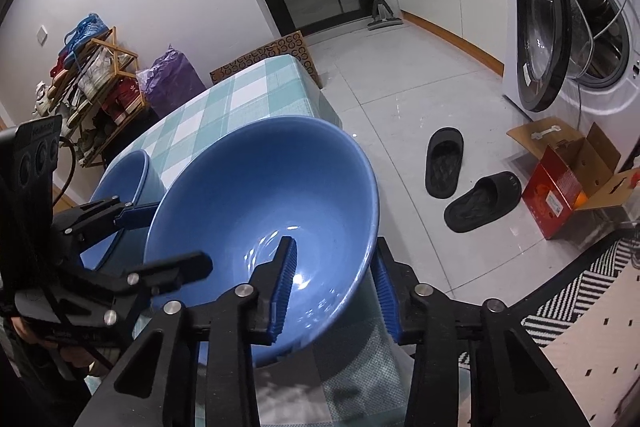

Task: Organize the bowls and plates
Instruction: 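Close the left gripper on the bowl rim while the right gripper grips it too, then lift the blue bowl with both grippers and carry it over the nested bowls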

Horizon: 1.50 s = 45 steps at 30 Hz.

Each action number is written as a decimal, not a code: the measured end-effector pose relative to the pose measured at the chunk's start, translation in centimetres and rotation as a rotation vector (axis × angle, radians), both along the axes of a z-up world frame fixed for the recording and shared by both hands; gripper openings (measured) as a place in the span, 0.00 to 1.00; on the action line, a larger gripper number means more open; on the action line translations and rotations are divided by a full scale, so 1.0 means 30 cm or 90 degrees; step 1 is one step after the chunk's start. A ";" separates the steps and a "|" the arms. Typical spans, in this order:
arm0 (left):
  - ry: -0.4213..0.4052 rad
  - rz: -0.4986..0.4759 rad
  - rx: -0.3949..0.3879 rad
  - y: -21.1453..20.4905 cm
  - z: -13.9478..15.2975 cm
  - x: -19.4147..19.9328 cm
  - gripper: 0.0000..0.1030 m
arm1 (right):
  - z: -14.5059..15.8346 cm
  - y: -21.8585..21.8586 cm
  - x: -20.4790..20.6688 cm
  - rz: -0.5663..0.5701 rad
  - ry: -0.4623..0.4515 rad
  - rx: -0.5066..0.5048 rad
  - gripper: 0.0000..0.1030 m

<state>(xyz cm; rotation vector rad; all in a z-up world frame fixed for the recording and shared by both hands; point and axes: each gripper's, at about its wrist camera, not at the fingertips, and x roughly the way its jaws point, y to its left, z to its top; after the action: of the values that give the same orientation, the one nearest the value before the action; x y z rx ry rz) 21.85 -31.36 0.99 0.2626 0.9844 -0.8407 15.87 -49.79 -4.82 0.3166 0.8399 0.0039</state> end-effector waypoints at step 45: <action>-0.040 0.063 -0.032 0.074 0.083 -0.027 0.29 | 0.121 0.012 -0.106 -0.024 -0.064 -0.037 0.16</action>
<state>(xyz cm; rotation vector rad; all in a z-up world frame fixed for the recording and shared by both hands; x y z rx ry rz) 21.03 -29.15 3.49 0.1939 0.9092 -0.7611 12.69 -49.43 -1.20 0.2746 0.7328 -0.0396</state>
